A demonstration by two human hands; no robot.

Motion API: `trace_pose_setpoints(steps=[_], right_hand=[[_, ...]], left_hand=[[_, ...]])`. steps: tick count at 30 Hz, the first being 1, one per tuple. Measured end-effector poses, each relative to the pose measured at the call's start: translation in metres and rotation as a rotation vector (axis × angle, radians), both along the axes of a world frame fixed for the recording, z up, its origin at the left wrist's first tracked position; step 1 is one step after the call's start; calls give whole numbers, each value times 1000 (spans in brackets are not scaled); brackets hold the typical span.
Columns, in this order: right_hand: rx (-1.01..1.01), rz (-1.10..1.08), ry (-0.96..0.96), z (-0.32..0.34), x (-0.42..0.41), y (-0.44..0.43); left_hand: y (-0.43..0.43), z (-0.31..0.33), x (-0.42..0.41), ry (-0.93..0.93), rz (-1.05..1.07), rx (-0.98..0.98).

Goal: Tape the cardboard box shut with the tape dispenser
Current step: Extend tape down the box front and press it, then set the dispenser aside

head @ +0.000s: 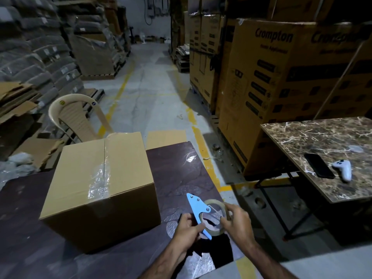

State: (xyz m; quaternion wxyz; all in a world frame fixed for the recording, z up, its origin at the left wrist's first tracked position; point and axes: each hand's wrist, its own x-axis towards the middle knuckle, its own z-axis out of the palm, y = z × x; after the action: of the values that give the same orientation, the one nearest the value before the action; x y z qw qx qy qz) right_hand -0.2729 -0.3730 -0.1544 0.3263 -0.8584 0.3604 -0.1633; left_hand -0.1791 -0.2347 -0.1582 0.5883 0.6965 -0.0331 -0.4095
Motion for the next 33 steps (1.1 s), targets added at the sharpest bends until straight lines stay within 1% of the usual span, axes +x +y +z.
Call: trace_pose_setpoints(steps=[3,6,8,10,14,16,18,19,20,22,24,25,27,28,29,30,31,32,33], right_hand=[[-32,27,-202,32,9,-1],[-79,60,-397,70,22,7],[-106,79,-506,97,33,15],[-88,109,-586,118,46,24],[2,161,-671,152,71,50],[-31,145,-693,168,83,63],[-69,100,-675,178,95,74],[-26,86,-661,182,100,79],[76,92,-654,186,105,87],[378,150,-686,198,115,105],[710,220,-707,214,124,122],[817,262,-689,219,129,129],[918,370,-620,227,140,141],[941,424,-588,228,146,146],[957,466,-561,228,152,151],[975,488,-541,228,158,156],[992,490,-534,227,164,161],[1019,480,-540,228,169,165],[1048,472,-553,228,174,169]], left_hand=[[6,21,7,-111,58,-138],[15,54,9,-281,96,-159],[20,72,10,-375,148,-230],[27,86,11,-469,238,-294],[43,107,21,-614,469,-399],[53,119,25,-700,546,-428],[64,126,32,-762,610,-443],[71,129,37,-791,640,-442],[78,129,43,-822,659,-435],[92,128,54,-871,677,-420],[107,134,61,-980,688,-351],[117,139,65,-1035,687,-332],[130,151,74,-1083,681,-354],[136,156,80,-1089,628,-336],[140,162,83,-1068,565,-283],[145,163,87,-1053,551,-226],[151,161,89,-1063,557,-220],[154,158,91,-1051,613,-221],[158,154,91,-1015,628,-227]])
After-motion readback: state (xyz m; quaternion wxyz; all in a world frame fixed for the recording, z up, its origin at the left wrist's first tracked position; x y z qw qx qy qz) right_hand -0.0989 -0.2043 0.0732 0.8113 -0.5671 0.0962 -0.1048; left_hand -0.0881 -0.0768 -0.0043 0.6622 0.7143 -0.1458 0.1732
